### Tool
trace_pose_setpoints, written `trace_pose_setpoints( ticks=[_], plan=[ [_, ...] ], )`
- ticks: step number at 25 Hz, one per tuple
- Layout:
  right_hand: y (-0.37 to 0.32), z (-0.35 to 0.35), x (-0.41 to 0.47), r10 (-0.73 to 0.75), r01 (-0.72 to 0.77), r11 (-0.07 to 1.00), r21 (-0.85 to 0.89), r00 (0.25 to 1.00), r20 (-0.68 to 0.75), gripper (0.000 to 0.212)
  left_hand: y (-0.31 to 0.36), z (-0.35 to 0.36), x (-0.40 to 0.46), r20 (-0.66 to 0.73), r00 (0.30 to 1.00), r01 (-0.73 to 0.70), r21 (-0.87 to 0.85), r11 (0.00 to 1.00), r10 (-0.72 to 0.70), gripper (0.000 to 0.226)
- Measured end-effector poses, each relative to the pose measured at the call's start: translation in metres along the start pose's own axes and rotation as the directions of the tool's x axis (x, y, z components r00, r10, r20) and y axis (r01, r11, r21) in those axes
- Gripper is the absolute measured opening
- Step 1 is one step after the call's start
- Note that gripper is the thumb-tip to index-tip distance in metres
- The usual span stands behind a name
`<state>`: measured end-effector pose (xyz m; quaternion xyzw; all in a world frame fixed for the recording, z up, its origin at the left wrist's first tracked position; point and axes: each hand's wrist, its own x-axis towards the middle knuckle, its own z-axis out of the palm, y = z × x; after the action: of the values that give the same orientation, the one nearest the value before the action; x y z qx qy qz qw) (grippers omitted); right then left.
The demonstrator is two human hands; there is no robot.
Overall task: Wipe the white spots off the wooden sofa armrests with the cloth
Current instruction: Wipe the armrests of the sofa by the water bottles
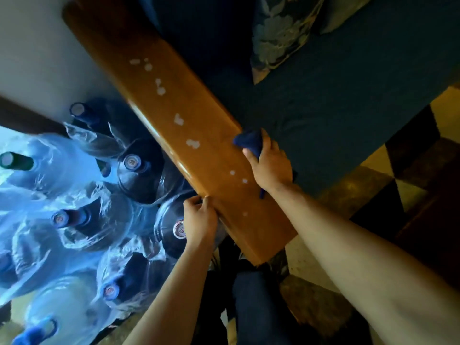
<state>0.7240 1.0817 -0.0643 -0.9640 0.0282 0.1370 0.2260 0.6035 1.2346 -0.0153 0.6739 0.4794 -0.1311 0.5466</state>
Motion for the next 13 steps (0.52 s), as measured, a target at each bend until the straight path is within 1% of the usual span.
trace_pose_setpoints(
  ticks=[1,3,4,5,6,7,9,11,13],
  plan=[
    [-0.008,0.002,0.002,-0.056,0.055,0.998,-0.02,0.998,-0.009,0.077,0.004,-0.004,0.004,-0.011,1.0,0.0,-0.034,0.999,0.0,0.018],
    [-0.004,-0.003,-0.016,-0.196,0.199,0.973,-0.12,0.98,0.038,0.076,0.005,-0.011,0.014,-0.001,1.0,-0.004,-0.068,0.998,0.004,0.028],
    [0.006,-0.006,-0.038,-0.274,0.287,0.939,-0.189,0.957,0.095,0.075,0.005,-0.014,0.018,0.014,1.0,0.018,-0.081,0.997,-0.016,0.035],
    [0.017,-0.009,-0.067,-0.33,0.359,0.907,-0.222,0.931,0.159,0.073,0.003,-0.017,0.021,0.039,0.998,0.045,-0.105,0.993,-0.041,0.036],
    [0.028,-0.011,-0.097,-0.345,0.386,0.893,-0.23,0.917,0.201,0.072,0.001,-0.017,0.021,0.057,0.997,0.067,-0.15,0.986,-0.059,0.031],
    [0.039,-0.009,-0.124,-0.335,0.381,0.895,-0.231,0.918,0.214,0.071,0.001,-0.016,0.02,0.065,0.995,0.093,-0.187,0.978,-0.082,0.026],
    [0.047,-0.005,-0.151,-0.259,0.305,0.916,-0.26,0.946,0.196,0.071,0.0,-0.013,0.019,0.057,0.992,0.119,-0.245,0.962,-0.108,0.025],
    [0.032,0.004,-0.133,-0.234,0.261,0.907,-0.331,0.965,0.119,0.073,-0.004,-0.01,0.02,0.039,0.991,0.137,-0.335,0.932,-0.131,0.028],
    [-0.002,0.013,-0.082,-0.258,0.266,0.901,-0.342,0.964,0.068,0.073,-0.006,-0.009,0.026,0.027,0.985,0.164,-0.413,0.896,-0.168,0.032]
  ],
)
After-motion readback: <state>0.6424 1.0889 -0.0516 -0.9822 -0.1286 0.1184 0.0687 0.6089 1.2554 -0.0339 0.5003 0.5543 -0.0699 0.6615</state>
